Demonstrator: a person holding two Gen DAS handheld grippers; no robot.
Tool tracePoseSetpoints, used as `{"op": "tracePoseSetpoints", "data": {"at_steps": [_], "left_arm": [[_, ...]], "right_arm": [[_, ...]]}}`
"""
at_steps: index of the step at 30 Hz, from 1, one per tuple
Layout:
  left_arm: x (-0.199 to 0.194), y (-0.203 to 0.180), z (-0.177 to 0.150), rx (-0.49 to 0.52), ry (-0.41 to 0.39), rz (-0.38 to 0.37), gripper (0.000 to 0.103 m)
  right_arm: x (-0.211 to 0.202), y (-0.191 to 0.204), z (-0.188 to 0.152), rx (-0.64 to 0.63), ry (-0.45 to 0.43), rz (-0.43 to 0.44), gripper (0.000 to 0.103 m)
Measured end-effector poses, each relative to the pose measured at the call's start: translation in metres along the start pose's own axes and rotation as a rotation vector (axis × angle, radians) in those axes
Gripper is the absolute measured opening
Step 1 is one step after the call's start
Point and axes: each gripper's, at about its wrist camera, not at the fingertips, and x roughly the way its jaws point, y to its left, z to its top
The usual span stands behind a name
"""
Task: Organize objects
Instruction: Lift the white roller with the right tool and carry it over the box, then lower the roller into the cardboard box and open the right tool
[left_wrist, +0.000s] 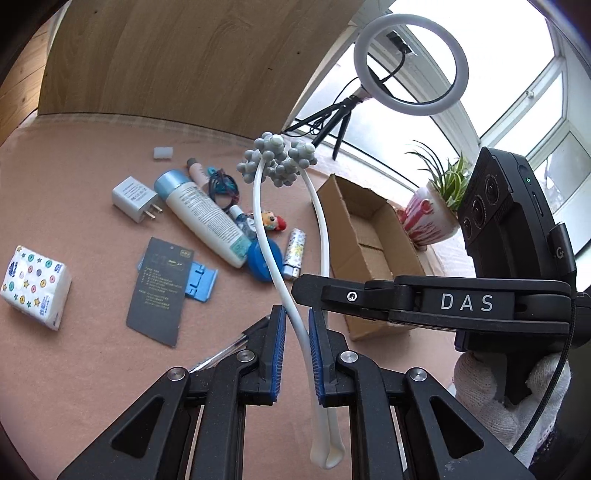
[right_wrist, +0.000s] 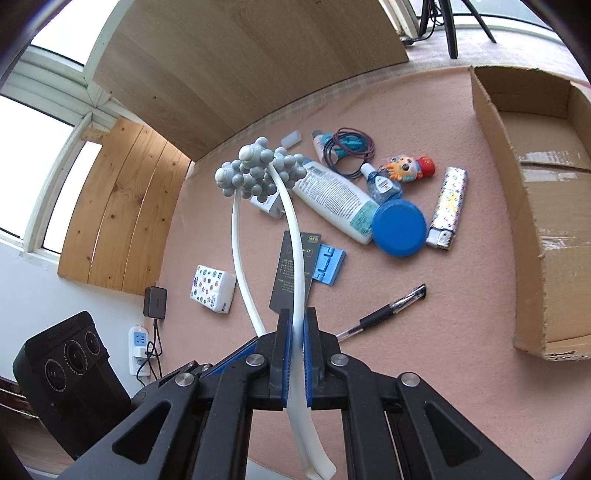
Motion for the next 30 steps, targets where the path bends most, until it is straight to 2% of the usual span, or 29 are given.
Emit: {"op": "tracePoseSetpoints", "data": {"at_steps": [9,17,20,24,25,26,27,28,29,30], "left_arm": [[0.057,-0.092,0.036,0.114,-0.011,-0.081,0.014],[0.109,-0.155,0.062,0.168,0.001,-0.122,0.014],[0.126,-0.165,0.072,0.184,0.004,-0.121,0.014],[0.144,-0.171,0.08,0.209,0.031,-0.073,0.015],[0.146,-0.17,0.081,0.207,0.037,-0.051,0.024],[0.147,-0.167,0.08,0.207,0.038,-0.033,0.032],[0.147,-0.165,0.079,0.208,0.039,-0.014,0.049],[0.146,-0.161,0.078,0.208,0.036,0.001,0.055],[0.142,-0.155,0.077,0.204,0.034,0.012,0.055],[0.14,-0.149,0.076,0.199,0.036,0.023,0.055]], "right_arm": [[-0.069,-0.06,0.033,0.052,-0.131,-0.082,0.006],[-0.105,-0.114,0.064,0.101,-0.198,-0.151,0.005],[-0.11,-0.129,0.077,0.111,-0.213,-0.174,0.005],[-0.107,-0.138,0.091,0.055,-0.212,-0.25,0.006],[-0.108,-0.138,0.091,0.052,-0.229,-0.295,0.006],[-0.108,-0.139,0.092,0.049,-0.241,-0.328,0.014],[-0.11,-0.141,0.09,0.043,-0.249,-0.341,0.029],[-0.112,-0.143,0.089,0.041,-0.261,-0.343,0.036],[-0.112,-0.143,0.087,0.04,-0.275,-0.342,0.044],[-0.112,-0.143,0.085,0.036,-0.281,-0.345,0.044]]}}
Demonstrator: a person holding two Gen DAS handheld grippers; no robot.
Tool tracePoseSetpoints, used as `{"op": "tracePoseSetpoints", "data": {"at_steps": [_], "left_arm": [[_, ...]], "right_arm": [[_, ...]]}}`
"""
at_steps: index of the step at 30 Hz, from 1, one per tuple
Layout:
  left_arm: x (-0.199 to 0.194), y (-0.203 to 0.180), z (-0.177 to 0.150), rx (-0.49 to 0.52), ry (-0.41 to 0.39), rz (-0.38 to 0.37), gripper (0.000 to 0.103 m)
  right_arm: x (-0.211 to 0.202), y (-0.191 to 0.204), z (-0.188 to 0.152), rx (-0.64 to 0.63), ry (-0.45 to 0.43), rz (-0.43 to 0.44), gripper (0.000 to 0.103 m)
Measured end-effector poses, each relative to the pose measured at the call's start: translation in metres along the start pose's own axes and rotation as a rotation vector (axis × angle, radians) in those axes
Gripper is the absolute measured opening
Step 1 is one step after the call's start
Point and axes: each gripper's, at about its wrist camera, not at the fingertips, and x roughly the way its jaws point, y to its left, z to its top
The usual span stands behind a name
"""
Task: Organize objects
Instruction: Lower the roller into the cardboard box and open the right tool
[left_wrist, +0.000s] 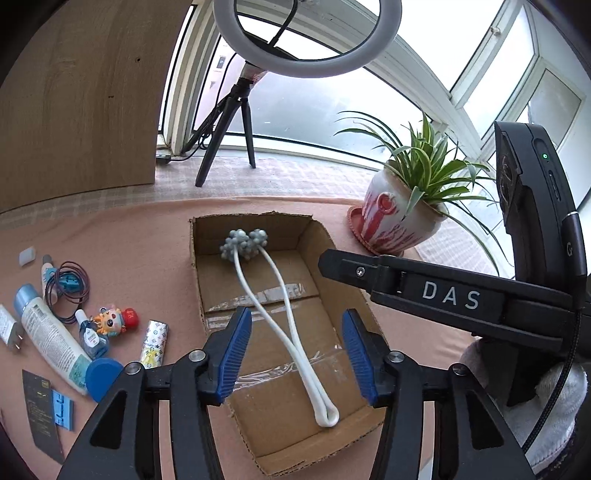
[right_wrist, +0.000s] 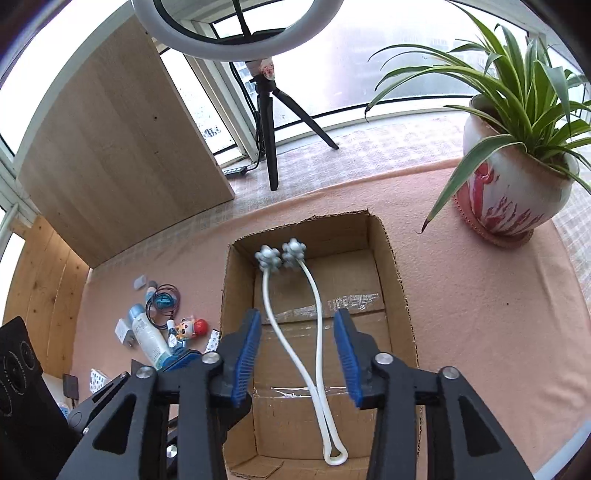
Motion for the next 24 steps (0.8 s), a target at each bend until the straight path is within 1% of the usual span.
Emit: {"op": "tracePoseSetpoints", "data": {"at_steps": [2,5,8,9,11,13,15,19,22,24], "left_arm": [[-0.007,0.01,-0.004,-0.006,0.003,0.018,0.055],[-0.021,0.029,-0.011,-0.016,0.002,0.063,0.058],[-0.041,0.051,-0.02,-0.024,-0.007,0.109,0.062],[-0.049,0.06,-0.023,-0.031,-0.009,0.125,0.065],[-0.065,0.078,-0.029,-0.056,-0.012,0.148,0.067],[-0.08,0.098,-0.036,-0.07,-0.01,0.18,0.072],[-0.094,0.119,-0.045,-0.078,0.0,0.216,0.075],[-0.115,0.163,-0.064,-0.113,0.021,0.263,0.076],[-0.122,0.197,-0.08,-0.162,0.049,0.29,0.076],[-0.121,0.213,-0.09,-0.175,0.077,0.312,0.076]], "right_arm": [[0.0,0.002,-0.004,-0.006,0.004,0.003,0.044],[0.0,0.01,-0.014,-0.029,0.011,0.012,0.044],[-0.004,0.026,-0.028,-0.065,-0.008,0.011,0.044],[-0.006,0.031,-0.033,-0.076,-0.021,0.015,0.044],[-0.008,0.042,-0.043,-0.095,-0.032,0.019,0.044],[-0.009,0.053,-0.053,-0.109,-0.029,0.036,0.044],[-0.008,0.066,-0.062,-0.121,-0.024,0.055,0.044],[-0.003,0.094,-0.085,-0.163,0.02,0.088,0.046],[0.008,0.116,-0.108,-0.159,0.083,0.117,0.047],[0.021,0.129,-0.124,-0.144,0.147,0.148,0.048]]}}
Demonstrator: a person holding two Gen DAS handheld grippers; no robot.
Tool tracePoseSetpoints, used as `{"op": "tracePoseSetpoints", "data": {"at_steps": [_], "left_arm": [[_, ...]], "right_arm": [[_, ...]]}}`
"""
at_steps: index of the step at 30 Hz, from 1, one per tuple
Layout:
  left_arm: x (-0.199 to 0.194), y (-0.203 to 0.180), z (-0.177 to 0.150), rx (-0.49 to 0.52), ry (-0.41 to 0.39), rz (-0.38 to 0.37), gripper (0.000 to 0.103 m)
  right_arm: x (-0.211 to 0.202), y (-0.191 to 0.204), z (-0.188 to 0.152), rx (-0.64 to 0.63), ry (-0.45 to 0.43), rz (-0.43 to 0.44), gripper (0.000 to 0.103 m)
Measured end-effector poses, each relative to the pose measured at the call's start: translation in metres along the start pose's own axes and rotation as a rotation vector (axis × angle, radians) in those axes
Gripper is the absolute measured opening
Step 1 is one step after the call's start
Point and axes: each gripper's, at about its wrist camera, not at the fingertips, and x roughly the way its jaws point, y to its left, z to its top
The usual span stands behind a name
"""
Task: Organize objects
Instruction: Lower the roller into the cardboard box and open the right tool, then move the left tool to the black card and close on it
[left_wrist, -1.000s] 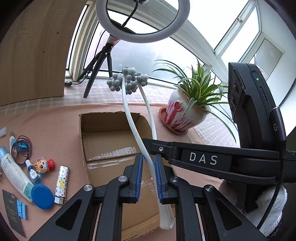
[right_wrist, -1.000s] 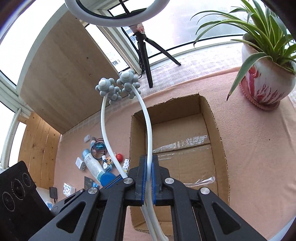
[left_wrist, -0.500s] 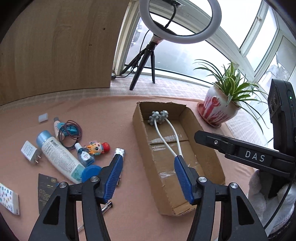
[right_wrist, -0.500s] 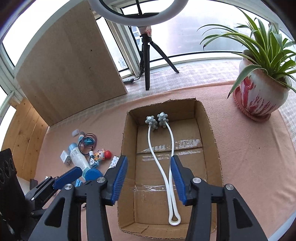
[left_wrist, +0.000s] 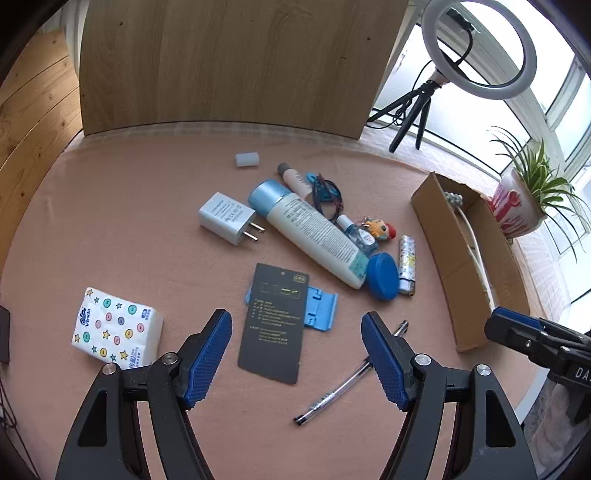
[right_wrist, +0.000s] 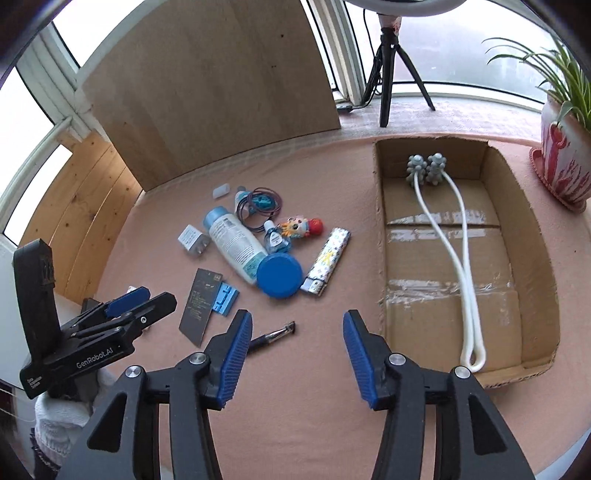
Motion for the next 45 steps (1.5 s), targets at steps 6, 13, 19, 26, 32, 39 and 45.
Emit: {"op": "tracePoseSetpoints", "data": {"at_steps": [6,13,19,26,32,39,45], "left_arm": [[0.018,0.017,-0.013,0.037,0.075,0.013,0.076],[0.037,0.009,-0.015,0.069,0.123,0.001,0.076],[0.051,0.0,-0.009,0.095,0.144,-0.002,0.076],[0.068,-0.009,-0.005,0.127,0.17,0.031,0.076],[0.072,-0.012,-0.003,0.164,0.146,0.069,0.065],[0.064,0.006,-0.005,0.143,0.135,0.084,0.053],[0.052,0.024,-0.014,0.089,0.13,0.065,0.053]], "right_arm": [[0.046,0.023,-0.03,0.036,0.095,-0.045,0.048],[0.062,0.011,-0.036,0.125,0.137,-0.065,0.048],[0.062,-0.001,-0.034,0.18,0.143,-0.071,0.048],[0.069,-0.004,-0.029,0.2,0.162,-0.083,0.048],[0.078,0.006,-0.02,0.166,0.182,-0.15,0.048],[0.089,0.021,-0.008,0.11,0.174,-0.204,0.046],[0.093,0.04,-0.003,0.001,0.157,-0.239,0.034]]}}
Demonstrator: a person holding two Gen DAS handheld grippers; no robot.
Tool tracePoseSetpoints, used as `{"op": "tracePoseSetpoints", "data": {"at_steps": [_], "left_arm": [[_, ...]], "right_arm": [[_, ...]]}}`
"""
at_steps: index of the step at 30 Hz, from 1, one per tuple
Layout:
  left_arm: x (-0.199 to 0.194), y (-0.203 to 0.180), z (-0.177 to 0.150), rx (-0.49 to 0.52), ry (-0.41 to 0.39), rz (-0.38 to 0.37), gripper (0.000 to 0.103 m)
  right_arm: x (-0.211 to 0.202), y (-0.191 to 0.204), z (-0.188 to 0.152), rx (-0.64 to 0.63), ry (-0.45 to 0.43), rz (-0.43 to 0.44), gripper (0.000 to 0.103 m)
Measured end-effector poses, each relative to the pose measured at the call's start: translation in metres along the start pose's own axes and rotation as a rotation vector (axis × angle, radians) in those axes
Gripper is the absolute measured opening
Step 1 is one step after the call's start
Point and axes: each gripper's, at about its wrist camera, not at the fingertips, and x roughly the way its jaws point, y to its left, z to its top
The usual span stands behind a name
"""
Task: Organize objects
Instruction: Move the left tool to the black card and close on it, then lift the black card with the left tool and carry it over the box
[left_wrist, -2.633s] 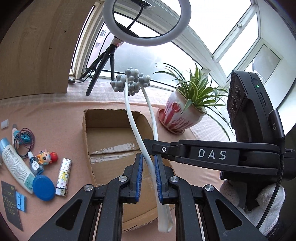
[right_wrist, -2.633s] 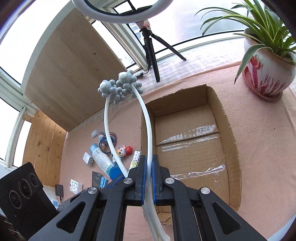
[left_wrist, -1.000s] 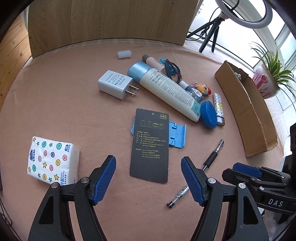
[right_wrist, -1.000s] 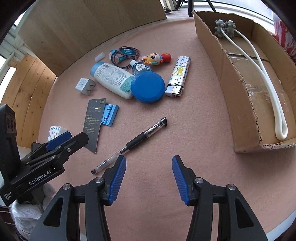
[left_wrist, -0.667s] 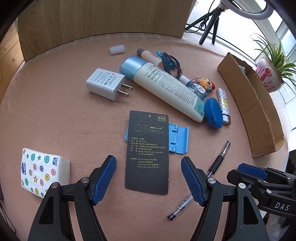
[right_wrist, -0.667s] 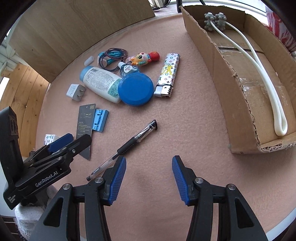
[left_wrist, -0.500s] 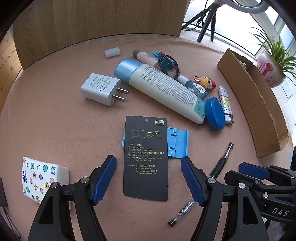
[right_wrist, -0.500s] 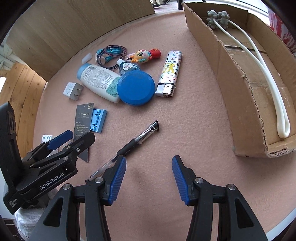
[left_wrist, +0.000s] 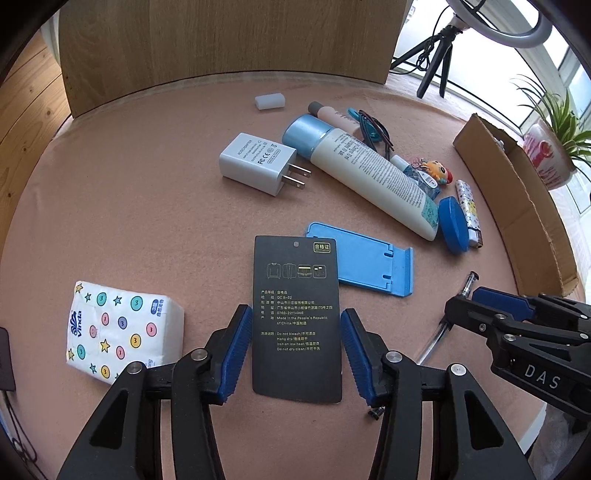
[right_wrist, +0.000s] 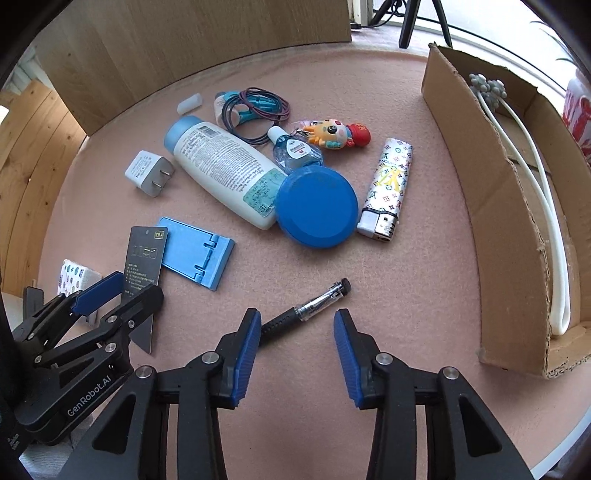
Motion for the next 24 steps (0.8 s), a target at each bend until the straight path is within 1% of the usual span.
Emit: {"op": "tracePoseSetpoints", "data": {"at_steps": [3,7,11,13,16,17,18,19,24], "left_arm": [[-0.005,0.007,-0.009,-0.013,-0.005,-0.003,0.053],[-0.012,0.012,-0.02,-0.022,-0.007,-0.007,0.053],[-0.015,0.015,-0.029,-0.023,-0.007,-0.011,0.053],[-0.018,0.016,-0.035,-0.021,-0.01,-0.012,0.053],[-0.021,0.017,-0.042,-0.028,-0.014,-0.017,0.053],[-0.022,0.017,-0.043,-0.038,-0.015,-0.022,0.053],[-0.023,0.018,-0.045,-0.049,-0.016,-0.029,0.053],[-0.024,0.018,-0.047,-0.058,-0.015,-0.036,0.053],[-0.029,0.012,-0.051,-0.081,-0.015,-0.069,0.053]], "right_arm": [[0.0,0.009,0.002,-0.055,-0.006,-0.037,0.034],[0.002,0.023,-0.001,-0.198,-0.023,-0.094,0.034],[-0.001,0.034,-0.009,-0.358,-0.031,-0.096,0.028],[-0.004,0.035,-0.012,-0.417,-0.037,-0.103,0.028],[-0.01,0.033,-0.014,-0.393,-0.018,-0.088,0.029],[-0.012,0.029,-0.015,-0.375,-0.016,-0.076,0.033],[-0.011,0.027,-0.025,-0.354,-0.019,-0.063,0.038],[-0.015,0.023,-0.027,-0.33,-0.026,-0.048,0.039],[-0.026,0.001,-0.034,-0.176,-0.039,0.047,0.04]]}}
